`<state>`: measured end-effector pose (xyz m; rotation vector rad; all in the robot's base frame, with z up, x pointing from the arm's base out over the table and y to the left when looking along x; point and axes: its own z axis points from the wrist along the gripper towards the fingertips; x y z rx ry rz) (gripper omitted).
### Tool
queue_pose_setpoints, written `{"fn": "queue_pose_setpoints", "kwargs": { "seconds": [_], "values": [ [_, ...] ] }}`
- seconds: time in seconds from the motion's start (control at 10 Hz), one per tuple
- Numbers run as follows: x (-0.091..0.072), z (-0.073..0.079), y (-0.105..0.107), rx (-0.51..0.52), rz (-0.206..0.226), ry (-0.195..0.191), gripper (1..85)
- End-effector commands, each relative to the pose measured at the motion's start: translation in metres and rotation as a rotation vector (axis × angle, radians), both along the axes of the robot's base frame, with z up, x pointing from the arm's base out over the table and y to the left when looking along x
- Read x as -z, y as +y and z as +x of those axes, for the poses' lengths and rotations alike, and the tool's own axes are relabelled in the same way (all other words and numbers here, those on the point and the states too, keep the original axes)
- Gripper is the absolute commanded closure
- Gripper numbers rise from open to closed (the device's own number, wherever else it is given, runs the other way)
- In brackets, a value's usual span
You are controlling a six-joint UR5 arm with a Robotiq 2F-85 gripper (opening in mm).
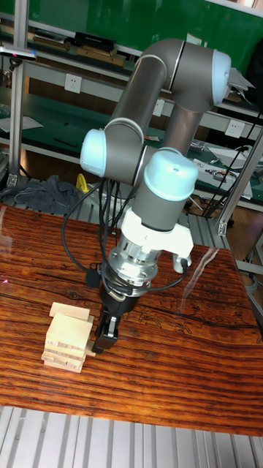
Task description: Play Jenga
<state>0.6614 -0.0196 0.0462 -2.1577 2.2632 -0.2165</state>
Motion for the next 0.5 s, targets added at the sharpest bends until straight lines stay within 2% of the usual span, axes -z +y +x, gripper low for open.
{"fn": "queue_pose_setpoints", "kwargs": {
  "seconds": [0.0,0.4],
  "values": [
    [0.0062,0.0,-0.0012,-0.001,0.022,0.0,45.7],
    [0.0079,0.0003,0.0003,-0.004,0.029,0.005,45.7]
  ]
}}
